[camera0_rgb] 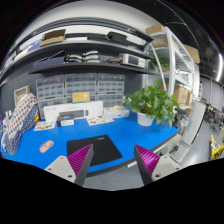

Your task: Arrange mouse

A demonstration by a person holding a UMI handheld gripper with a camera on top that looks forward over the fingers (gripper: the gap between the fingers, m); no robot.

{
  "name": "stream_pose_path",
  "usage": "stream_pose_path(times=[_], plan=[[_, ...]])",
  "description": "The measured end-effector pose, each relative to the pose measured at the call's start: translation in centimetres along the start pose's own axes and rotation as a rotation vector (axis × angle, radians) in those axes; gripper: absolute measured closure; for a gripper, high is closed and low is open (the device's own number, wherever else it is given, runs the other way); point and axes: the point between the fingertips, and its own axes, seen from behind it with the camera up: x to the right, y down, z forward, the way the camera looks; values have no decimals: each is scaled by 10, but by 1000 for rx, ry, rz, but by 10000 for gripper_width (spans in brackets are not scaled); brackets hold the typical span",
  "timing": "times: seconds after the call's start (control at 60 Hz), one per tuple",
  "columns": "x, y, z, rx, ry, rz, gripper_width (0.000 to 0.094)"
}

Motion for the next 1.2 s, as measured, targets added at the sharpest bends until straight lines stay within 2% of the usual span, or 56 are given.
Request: stream_pose_path(times=[0.133, 0.15, 0.2, 0.317, 0.533, 0.667, 0.967, 1.2], plan=[[-47, 54, 3, -76, -69, -46, 116], [-44, 48, 1, -86, -84, -52, 115], [-80, 82, 10, -109, -112, -66, 114], [-144, 112, 18, -148, -196, -72, 108], [-267, 123, 45, -177, -349, -111, 111], [-326, 126, 76, -204, -404, -114, 113], [-408, 128, 144, -277, -414, -128, 114], [-441, 119, 179, -303, -417, -171, 181]])
